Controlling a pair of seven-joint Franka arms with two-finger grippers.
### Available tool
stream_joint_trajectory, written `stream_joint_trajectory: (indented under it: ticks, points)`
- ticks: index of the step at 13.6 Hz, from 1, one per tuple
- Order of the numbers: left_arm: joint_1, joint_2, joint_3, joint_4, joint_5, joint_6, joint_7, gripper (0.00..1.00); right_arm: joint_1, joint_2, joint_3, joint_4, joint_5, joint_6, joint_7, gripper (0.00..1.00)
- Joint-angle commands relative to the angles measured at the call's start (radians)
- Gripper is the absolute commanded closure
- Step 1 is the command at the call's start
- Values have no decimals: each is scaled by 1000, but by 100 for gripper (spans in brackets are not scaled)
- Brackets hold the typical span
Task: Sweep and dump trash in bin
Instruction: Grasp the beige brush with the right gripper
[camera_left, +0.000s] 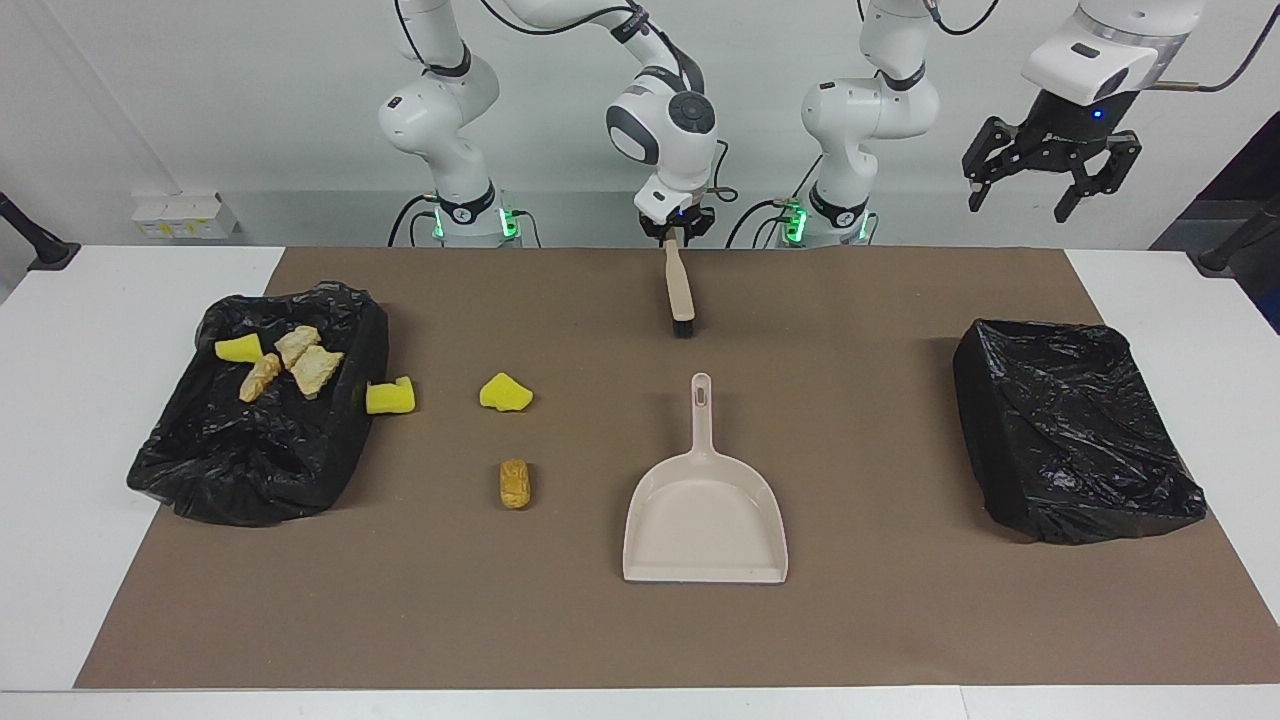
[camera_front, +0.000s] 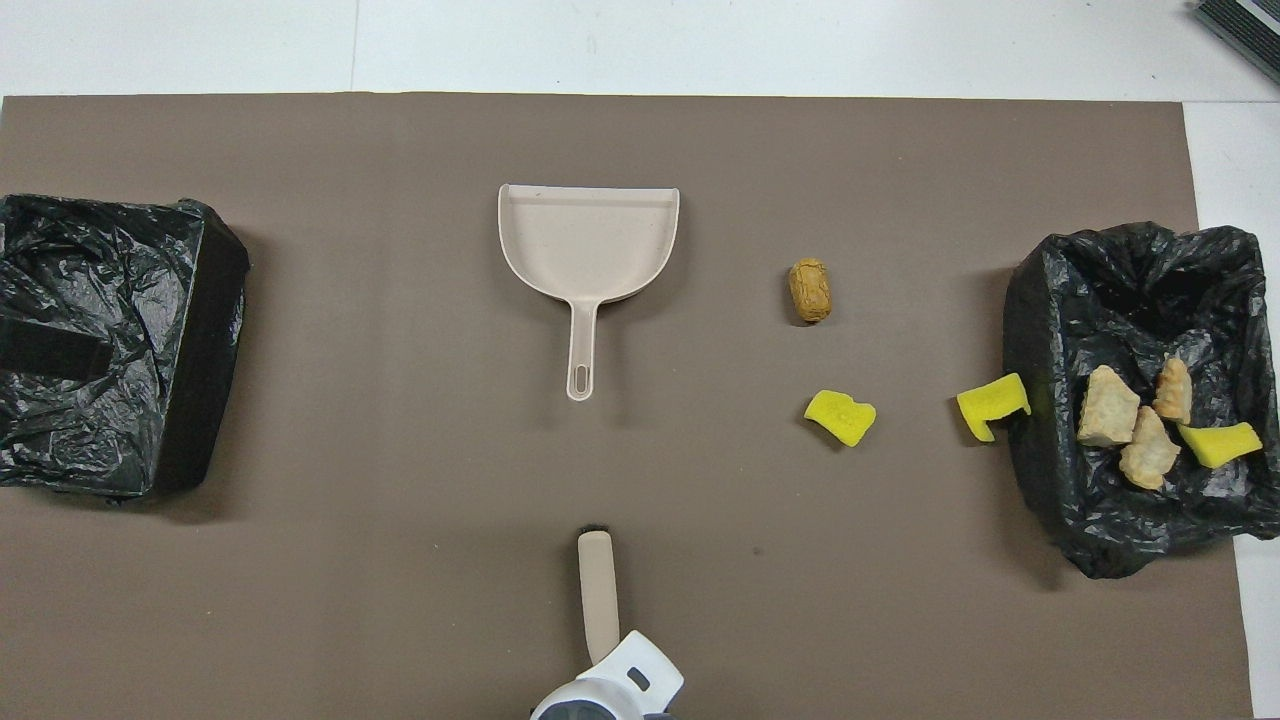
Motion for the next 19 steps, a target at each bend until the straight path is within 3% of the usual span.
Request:
stream_joint_trajectory:
  ticks: [1, 2, 3, 6, 12, 16, 19]
  points:
    - [13, -25, -3, -29, -8, 9, 11, 0, 1, -27, 0, -11, 17, -6, 40, 81]
    - [13, -25, -5, -29, -8, 9, 11, 0, 3, -27, 0, -11, 17, -6, 58, 97]
    - [13, -25, -3, -29, -8, 9, 11, 0, 1, -27, 0, -11, 17, -7, 78, 100]
    - [13, -25, -5, -29, -8, 9, 11, 0, -34, -56, -7, -6, 17, -27, 81, 100]
    - [13, -25, -3, -29, -8, 9, 11, 0, -192, -144, -10, 84, -46, -262, 34, 100]
    - [13, -25, -5, -31, -8, 9, 11, 0, -314, -145, -10, 159, -119, -371, -80, 100]
    - [13, -25, -5, -29, -8, 9, 11, 0, -396, -125, -7, 192, -157, -386, -113, 100]
